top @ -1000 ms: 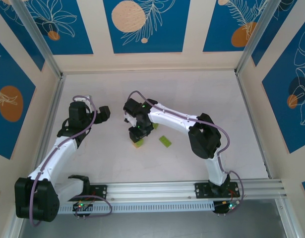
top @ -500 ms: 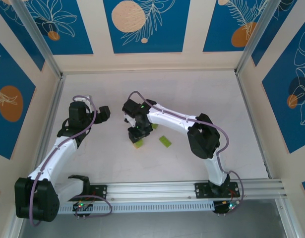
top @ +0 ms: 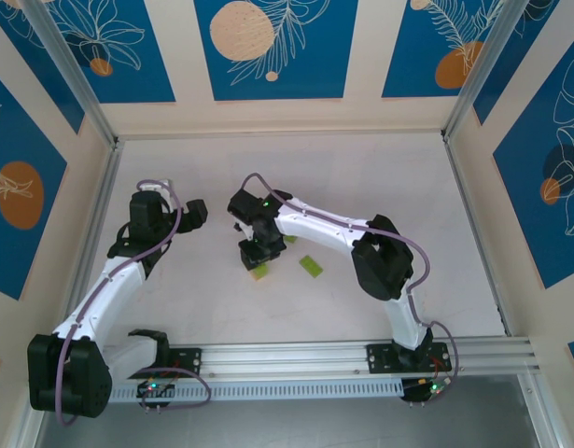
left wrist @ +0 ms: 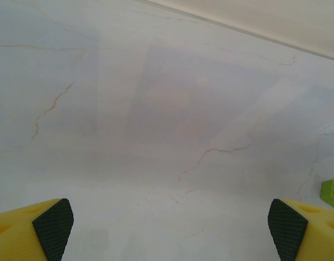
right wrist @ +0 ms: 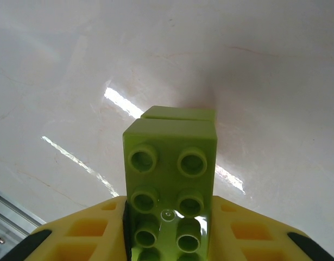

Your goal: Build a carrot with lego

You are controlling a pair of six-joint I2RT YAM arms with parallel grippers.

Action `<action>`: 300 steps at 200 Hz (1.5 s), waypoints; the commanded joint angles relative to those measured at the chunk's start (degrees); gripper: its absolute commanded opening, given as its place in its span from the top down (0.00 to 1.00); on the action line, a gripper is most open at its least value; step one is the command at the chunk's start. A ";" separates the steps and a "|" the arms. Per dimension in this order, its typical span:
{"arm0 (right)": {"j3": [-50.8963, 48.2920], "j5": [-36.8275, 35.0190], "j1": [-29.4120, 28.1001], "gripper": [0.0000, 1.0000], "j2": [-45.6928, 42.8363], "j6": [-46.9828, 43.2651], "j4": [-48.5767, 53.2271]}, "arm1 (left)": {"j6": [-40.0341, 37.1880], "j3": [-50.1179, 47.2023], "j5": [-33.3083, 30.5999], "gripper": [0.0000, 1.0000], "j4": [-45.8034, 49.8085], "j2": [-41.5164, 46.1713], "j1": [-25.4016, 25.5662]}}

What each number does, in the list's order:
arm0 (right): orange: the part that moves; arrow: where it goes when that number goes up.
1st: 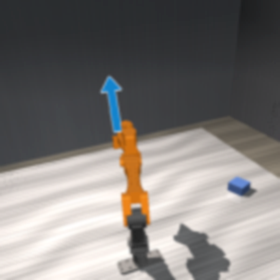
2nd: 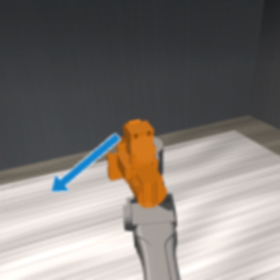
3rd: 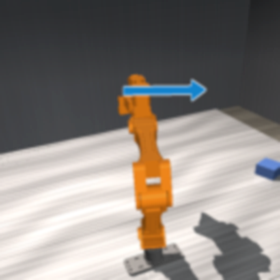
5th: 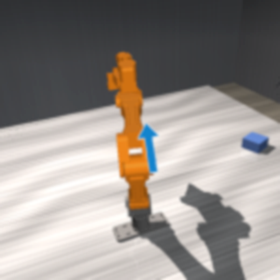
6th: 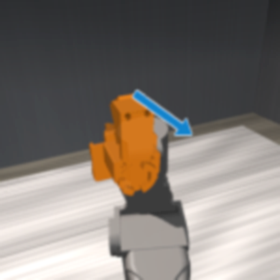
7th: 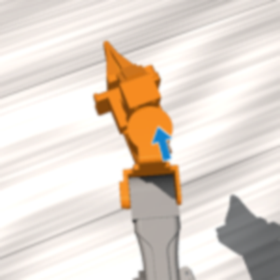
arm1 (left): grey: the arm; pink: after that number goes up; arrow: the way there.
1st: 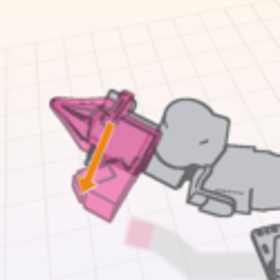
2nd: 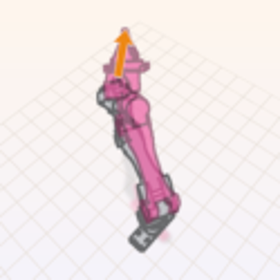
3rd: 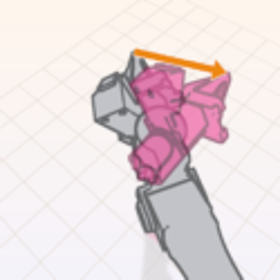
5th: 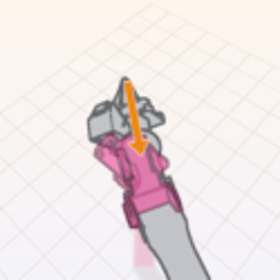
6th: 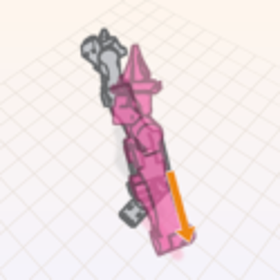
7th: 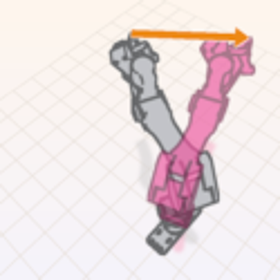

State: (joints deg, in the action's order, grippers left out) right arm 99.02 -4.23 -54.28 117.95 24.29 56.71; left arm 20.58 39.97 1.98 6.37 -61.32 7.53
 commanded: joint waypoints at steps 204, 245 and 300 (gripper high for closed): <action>-14.46 -2.30 -3.55 0.68 6.13 2.34 -0.89 | -0.54 -0.06 1.63 0.05 -1.80 0.61 0.51; -15.73 -4.17 -3.58 0.68 7.03 2.25 -0.66 | -0.54 -0.04 1.62 0.05 -1.89 0.54 0.48; -14.88 -5.34 -3.65 0.69 4.48 1.73 0.32 | -0.55 0.02 1.62 0.05 -1.74 0.65 0.47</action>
State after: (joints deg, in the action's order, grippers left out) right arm 91.20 -9.65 -56.80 114.61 25.96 49.56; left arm 20.58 39.94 2.59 5.48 -61.32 7.53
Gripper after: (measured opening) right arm 0.315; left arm 0.950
